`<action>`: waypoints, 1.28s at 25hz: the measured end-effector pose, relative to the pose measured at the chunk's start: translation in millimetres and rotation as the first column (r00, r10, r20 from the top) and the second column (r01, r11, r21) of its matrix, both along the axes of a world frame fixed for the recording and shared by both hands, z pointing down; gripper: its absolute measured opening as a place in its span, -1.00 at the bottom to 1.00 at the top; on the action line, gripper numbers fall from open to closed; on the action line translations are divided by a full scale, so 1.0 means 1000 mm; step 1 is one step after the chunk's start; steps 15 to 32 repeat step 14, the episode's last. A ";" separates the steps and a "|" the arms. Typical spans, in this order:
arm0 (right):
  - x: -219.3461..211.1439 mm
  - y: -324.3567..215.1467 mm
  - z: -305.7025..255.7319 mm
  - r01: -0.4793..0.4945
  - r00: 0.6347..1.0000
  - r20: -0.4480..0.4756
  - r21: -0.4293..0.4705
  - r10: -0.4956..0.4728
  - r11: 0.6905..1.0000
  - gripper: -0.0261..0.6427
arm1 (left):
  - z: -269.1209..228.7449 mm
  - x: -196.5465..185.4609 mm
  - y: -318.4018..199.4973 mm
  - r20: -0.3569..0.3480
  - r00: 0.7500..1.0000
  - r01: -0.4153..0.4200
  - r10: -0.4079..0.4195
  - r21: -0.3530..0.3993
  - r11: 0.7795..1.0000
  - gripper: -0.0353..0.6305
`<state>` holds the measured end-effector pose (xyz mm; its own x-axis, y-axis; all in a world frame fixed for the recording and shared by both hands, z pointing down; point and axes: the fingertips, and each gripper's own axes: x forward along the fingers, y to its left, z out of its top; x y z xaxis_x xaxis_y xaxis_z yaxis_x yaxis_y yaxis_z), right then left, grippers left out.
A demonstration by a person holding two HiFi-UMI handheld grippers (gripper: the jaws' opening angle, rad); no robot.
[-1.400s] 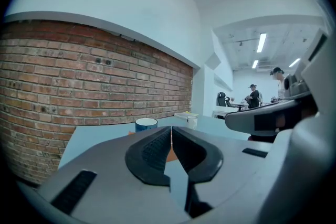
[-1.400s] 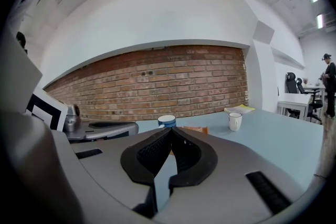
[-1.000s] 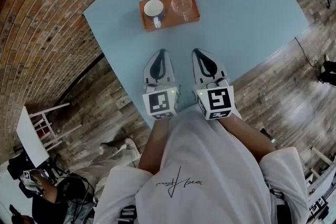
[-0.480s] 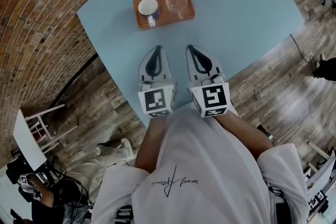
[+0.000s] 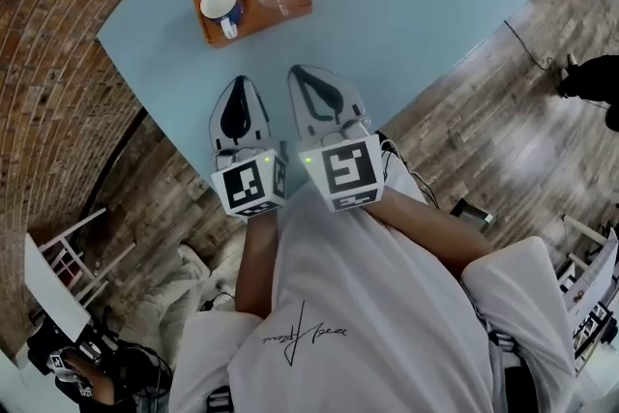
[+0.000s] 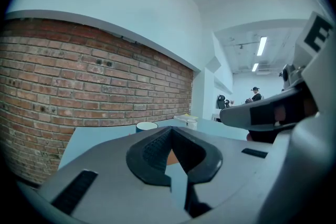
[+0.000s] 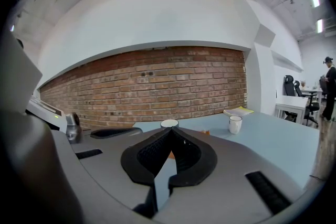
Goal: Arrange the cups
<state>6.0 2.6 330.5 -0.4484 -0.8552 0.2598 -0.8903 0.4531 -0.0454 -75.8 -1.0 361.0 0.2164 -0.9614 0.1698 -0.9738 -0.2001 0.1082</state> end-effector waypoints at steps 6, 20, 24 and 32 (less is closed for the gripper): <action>-0.005 0.008 -0.007 -0.009 1.000 0.003 0.000 0.009 1.000 -0.86 | -0.004 0.008 0.002 0.007 1.000 -0.016 0.016 0.006 1.000 -0.87; -0.011 0.011 -0.008 -0.004 1.000 0.012 -0.001 0.004 1.000 -0.87 | -0.009 0.008 0.001 0.013 1.000 -0.010 0.010 0.016 1.000 -0.87; -0.011 0.011 -0.008 -0.004 1.000 0.012 -0.001 0.004 1.000 -0.87 | -0.009 0.008 0.001 0.013 1.000 -0.010 0.010 0.016 1.000 -0.87; -0.011 0.011 -0.008 -0.004 1.000 0.012 -0.001 0.004 1.000 -0.87 | -0.009 0.008 0.001 0.013 1.000 -0.010 0.010 0.016 1.000 -0.87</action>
